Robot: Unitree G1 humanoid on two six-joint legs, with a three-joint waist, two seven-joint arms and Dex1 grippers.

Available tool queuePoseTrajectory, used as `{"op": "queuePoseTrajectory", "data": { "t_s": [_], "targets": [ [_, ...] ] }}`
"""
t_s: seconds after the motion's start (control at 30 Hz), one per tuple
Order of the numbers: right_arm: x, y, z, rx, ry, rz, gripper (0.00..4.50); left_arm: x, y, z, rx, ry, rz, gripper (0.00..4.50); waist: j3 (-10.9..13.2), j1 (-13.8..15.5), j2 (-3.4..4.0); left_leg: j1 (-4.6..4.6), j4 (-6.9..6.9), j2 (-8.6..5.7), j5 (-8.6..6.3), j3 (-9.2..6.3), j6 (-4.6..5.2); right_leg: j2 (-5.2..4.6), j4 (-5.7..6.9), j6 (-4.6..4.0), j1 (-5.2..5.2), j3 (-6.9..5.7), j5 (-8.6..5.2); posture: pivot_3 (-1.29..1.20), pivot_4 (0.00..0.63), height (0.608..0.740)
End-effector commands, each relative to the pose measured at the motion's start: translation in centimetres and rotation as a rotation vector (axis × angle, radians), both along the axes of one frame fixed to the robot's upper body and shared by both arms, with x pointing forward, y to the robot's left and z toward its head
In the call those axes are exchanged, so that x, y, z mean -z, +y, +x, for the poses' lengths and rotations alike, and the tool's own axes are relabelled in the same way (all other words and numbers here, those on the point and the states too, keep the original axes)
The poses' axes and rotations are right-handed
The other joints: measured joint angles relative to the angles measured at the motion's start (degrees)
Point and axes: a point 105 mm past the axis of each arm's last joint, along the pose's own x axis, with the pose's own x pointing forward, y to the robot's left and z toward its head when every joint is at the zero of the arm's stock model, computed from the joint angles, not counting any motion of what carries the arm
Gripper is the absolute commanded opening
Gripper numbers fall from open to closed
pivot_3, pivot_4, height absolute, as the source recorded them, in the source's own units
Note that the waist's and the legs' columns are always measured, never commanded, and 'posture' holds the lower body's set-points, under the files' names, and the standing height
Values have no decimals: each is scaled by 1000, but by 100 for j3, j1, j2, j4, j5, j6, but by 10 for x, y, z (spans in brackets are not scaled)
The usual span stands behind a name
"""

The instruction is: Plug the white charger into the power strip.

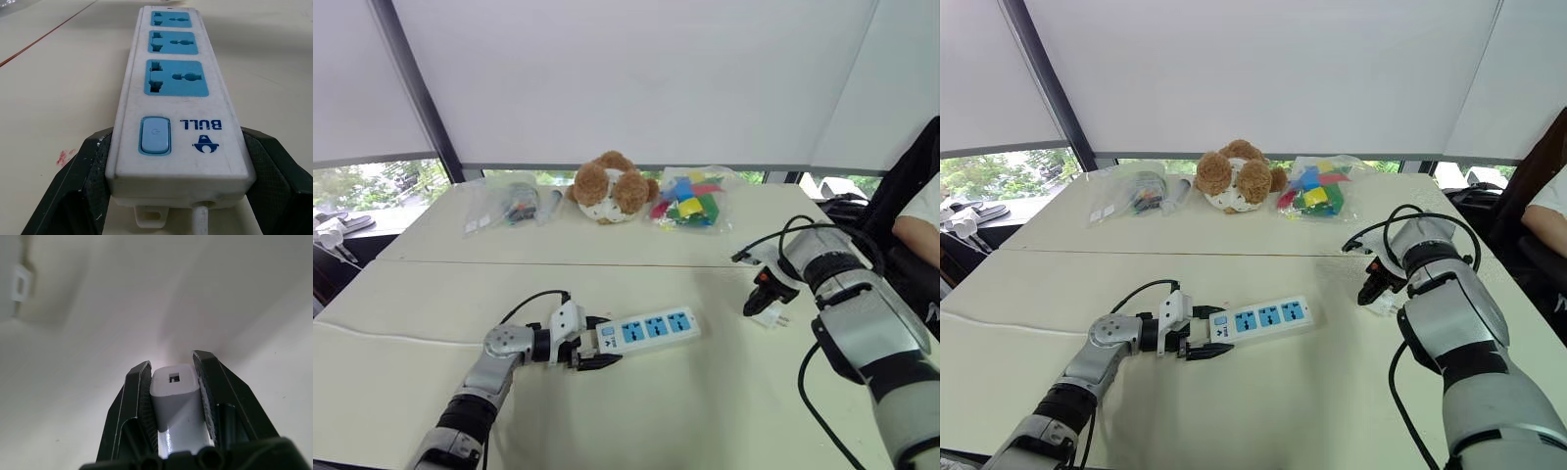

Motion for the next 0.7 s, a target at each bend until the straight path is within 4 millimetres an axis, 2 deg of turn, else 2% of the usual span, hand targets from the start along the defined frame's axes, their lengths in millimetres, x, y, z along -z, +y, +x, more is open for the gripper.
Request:
{"op": "queuePoseTrajectory", "data": {
  "t_s": [0.03,0.2,0.33,0.4,0.43,0.53,0.7],
  "targets": [
    [-9,-8,-2,-31,-10,-24,785,31,-10,-11,53,105,75,3026,0,9,0,1,0,0,0,0,0,0,0,0,2,0,0,0,150,739],
    [19,-5,-15,-152,109,-87,785,31,-15,-8,78,105,80,3026,0,10,-1,2,2,-6,1,-2,-2,-3,-1,1,6,0,0,0,150,739],
    [24,-5,-15,-178,112,-109,785,32,-14,-8,81,106,79,3026,-6,4,3,13,2,-7,2,-5,-4,-2,-1,3,17,0,1,0,150,739],
    [26,-5,-15,-185,106,-113,1816,32,-14,-9,80,107,78,3026,-7,5,2,13,2,-7,2,-5,-4,-3,-1,3,19,0,1,0,150,739],
    [27,-5,-15,-183,102,-111,2110,33,-13,-9,80,107,78,3026,-9,3,1,13,3,-7,3,-6,-4,-3,-2,3,20,0,1,0,150,739],
    [25,-5,-12,-182,71,-111,3463,34,-12,-9,76,110,79,3026,-16,-11,-4,24,4,-7,3,-6,-5,-3,-3,3,34,0,2,0,150,739],
    [9,-9,-10,-198,45,-123,3463,34,-10,-8,65,112,80,3026,-17,-7,-3,31,5,-8,3,-6,-5,-4,-13,3,44,1,1,0,150,739]
  ]
}}
